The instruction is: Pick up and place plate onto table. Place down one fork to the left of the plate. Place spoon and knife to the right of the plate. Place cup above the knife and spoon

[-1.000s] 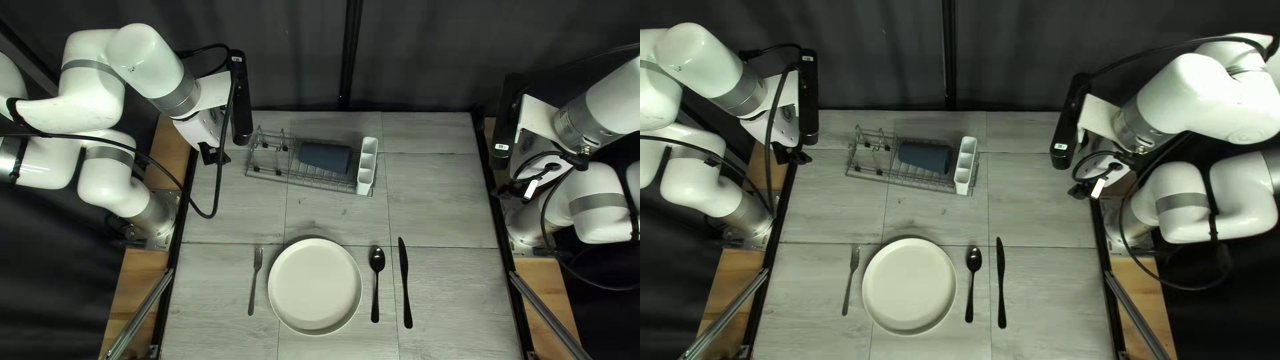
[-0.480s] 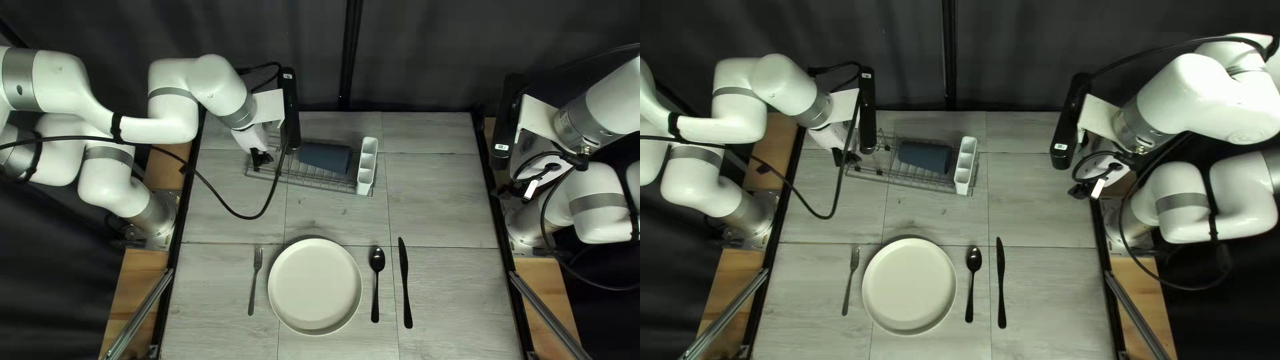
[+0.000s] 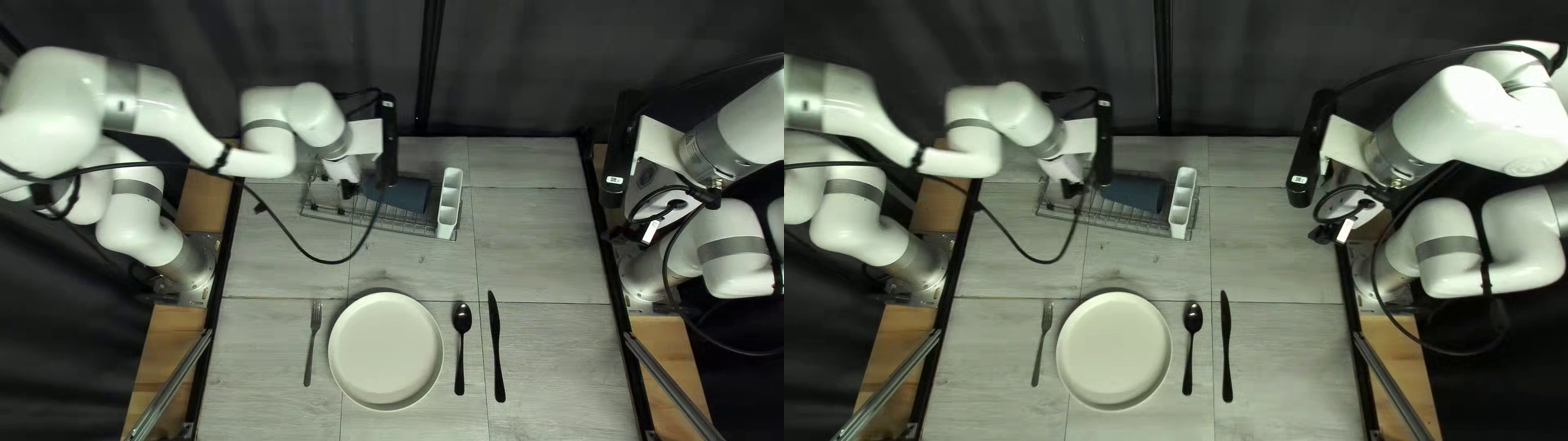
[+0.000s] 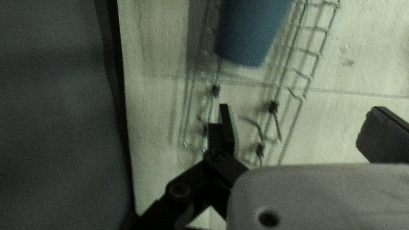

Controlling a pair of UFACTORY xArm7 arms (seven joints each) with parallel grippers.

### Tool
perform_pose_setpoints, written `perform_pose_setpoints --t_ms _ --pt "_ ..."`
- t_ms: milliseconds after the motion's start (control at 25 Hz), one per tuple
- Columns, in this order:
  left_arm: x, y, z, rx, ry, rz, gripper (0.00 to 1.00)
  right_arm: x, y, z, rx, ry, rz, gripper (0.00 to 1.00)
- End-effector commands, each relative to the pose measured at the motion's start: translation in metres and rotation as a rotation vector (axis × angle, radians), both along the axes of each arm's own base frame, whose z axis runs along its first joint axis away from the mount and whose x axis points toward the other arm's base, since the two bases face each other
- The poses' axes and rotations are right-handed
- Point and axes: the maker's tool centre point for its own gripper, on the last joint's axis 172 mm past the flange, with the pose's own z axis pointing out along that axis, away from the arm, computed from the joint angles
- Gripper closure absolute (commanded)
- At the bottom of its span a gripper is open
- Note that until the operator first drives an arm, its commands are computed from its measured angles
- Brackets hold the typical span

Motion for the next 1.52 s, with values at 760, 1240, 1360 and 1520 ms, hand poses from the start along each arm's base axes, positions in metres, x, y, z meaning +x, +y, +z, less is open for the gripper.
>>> perform_pose_setpoints --t_ms 760,1240,1360,1520 --pt "0.058 0.004 -0.084 -0.06 0.013 -0.173 0.0 0.0 0.0 0.0 0.0 0.0 0.0 0.0" --pt "0.066 0.002 -0.11 -0.093 0.035 -0.202 0.0 0.0 0.0 0.0 0.0 0.0 0.0 0.0" --pt "0.064 0.002 -0.119 -0.105 0.041 -0.207 0.0 0.0 0.0 0.0 0.0 0.0 0.0 0.0" --pt "0.064 0.005 -0.125 -0.116 0.042 -0.212 0.0 0.0 0.0 0.0 0.0 0.0 0.0 0.0"
